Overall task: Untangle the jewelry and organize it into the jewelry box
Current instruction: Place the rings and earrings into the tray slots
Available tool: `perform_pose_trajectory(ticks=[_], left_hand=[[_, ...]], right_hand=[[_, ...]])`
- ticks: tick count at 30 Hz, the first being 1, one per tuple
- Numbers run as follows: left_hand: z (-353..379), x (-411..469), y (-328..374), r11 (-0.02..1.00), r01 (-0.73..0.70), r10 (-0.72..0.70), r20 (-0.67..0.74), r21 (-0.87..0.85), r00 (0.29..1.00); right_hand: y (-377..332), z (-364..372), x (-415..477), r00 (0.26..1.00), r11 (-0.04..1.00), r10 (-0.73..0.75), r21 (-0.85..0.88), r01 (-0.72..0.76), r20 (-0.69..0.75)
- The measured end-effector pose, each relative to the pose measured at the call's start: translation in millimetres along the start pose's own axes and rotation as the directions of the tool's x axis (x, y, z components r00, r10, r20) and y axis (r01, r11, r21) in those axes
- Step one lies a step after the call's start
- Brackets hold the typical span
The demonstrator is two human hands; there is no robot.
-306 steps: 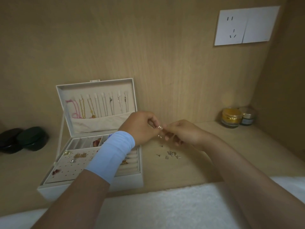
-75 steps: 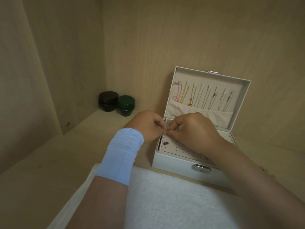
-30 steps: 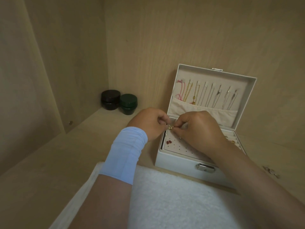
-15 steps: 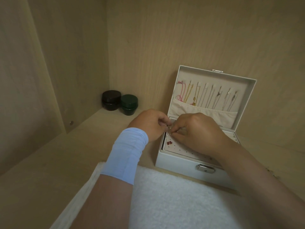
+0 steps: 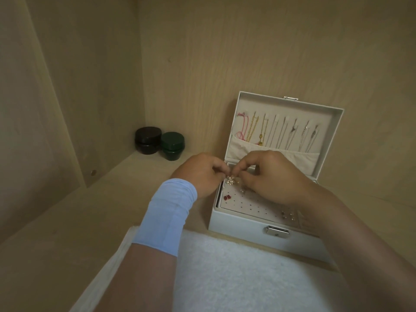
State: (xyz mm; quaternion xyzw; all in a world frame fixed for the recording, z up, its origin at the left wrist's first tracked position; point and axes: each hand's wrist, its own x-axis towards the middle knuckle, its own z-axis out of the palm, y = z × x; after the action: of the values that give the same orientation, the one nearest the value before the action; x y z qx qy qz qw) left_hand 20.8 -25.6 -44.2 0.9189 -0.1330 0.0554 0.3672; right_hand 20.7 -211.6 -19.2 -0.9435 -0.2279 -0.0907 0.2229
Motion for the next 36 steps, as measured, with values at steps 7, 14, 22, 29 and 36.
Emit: perform_pose_trajectory(ticks=[7,14,22,29,36], left_hand=[[1.4,-3.1,13.9,0.990,-0.117,0.099,-0.206,-0.074,0.973],[40.9,4.5,102.7,0.951,-0.310,0.308,-0.081,-0.013,0.948],[136.2,38.8,192.6,0.921,-0.368,0.316,0.308,0.128,0.897],[196.6,66.6,211.0,0.867,-0.332,0.106,0.516,0.370,0.850],[209.5,69.9,198.6,0.876,-0.300,0.056,0.537,0.378,0.842]], right_hand=[[29.0,-40.2,-16.4,0.994,0.990,0.108,0.093,-0.104,-0.034],[108.8,-103.0,-78.2,0.974,0.976,0.220,0.004,-0.220,-0.046],[193.9,-119.9,-139.0,0.901,0.917,0.393,-0.148,-0.370,0.183],[213.8,-108.7,-143.9,0.893,0.919,0.384,-0.007,-0.394,0.235],[216.0,-109.6,-141.0,0.852,0.910,0.382,0.013,-0.414,0.357]])
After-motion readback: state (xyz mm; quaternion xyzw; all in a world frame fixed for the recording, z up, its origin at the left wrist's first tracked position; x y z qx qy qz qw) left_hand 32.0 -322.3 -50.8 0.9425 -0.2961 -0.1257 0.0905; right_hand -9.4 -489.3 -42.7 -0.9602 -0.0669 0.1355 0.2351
